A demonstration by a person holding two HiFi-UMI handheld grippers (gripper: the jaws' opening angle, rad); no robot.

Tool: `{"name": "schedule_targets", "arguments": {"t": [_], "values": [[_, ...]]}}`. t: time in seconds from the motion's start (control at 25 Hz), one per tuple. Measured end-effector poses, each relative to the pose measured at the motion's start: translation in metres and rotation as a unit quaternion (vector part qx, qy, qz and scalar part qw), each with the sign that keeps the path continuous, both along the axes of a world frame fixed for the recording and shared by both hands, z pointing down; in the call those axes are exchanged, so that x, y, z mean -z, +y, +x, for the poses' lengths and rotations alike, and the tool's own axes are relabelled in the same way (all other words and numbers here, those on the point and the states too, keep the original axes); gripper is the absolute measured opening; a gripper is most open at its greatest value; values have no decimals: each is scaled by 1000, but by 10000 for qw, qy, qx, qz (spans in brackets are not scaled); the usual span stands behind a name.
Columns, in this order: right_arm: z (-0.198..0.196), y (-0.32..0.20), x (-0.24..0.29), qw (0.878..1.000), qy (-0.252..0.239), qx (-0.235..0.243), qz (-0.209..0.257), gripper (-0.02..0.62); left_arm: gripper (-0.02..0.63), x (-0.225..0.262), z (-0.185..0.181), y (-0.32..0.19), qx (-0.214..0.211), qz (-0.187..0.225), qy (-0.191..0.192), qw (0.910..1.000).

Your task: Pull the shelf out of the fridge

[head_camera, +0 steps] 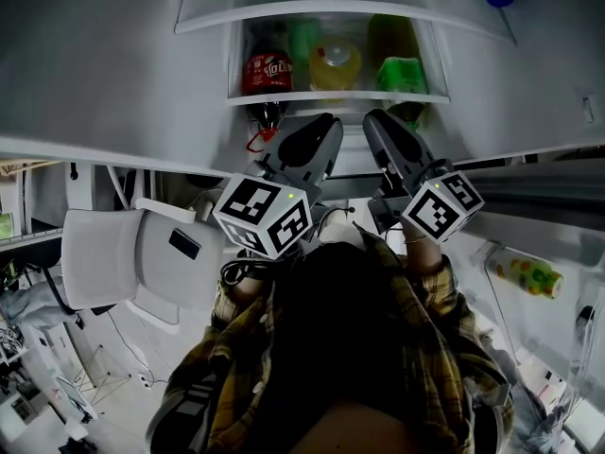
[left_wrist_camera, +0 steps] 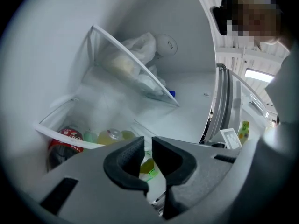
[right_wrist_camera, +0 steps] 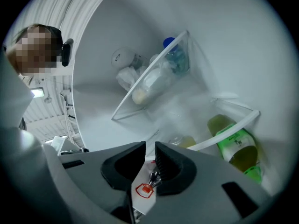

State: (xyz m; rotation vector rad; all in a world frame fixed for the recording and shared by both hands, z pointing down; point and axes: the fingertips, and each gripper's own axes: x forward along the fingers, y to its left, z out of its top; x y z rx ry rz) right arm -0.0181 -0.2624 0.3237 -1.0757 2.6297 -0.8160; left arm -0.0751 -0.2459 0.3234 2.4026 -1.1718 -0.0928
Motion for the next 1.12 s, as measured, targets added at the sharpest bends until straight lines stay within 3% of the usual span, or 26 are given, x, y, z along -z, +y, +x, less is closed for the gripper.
{"name": "schedule_targets", "arguments": {"t": [0.32,0.44,0.64,0.84,1.12], "values": [[-1,2,-10,9993,-139,54,-352,131,143,-11,-4,2,-30,-188,72,9998],[-2,1,-15,9987,-180,82,-470,138,169,-15,-5,1,8,-252,137,9996],[1,-5,-26,9966,-393,45,-723,138,169,-27,-12,-4,178,-457,317,9983],[3,-15,-37,9925,-685,-26,-1016,138,169,-41,-14,-10,235,-811,754,9936],[6,-30,-46,9802,-1388,-32,-1409,138,169,-51,-17,-30,595,-1033,1275,9847]]}}
